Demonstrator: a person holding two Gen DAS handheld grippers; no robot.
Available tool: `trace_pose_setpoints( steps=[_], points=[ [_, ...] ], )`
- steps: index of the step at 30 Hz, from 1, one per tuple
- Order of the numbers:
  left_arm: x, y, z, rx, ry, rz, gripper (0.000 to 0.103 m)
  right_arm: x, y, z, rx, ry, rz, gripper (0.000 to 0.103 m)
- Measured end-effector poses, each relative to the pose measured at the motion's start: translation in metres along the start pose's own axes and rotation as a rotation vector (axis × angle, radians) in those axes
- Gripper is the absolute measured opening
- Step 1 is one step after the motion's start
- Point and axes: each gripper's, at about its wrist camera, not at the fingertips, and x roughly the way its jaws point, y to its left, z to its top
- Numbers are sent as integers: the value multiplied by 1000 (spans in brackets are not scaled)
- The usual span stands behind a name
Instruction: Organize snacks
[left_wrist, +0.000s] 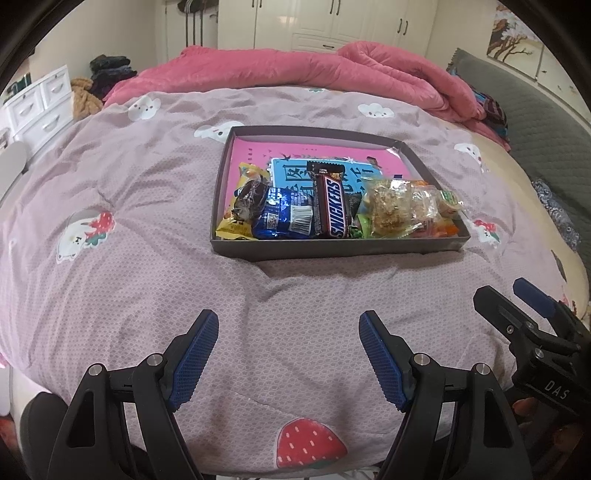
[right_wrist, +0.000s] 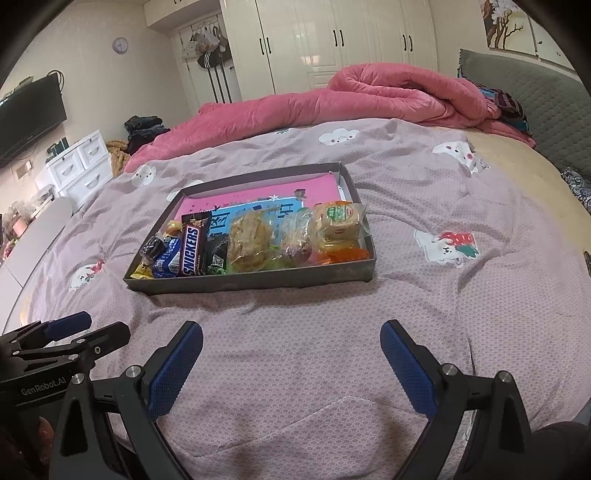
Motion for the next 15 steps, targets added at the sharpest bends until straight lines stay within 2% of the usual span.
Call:
trace_pose_setpoints(
  steps=[15],
  points=[
    [-1, 1, 0, 1, -1, 11, 80, 1, 2, 0, -10, -1, 2, 97]
  ],
)
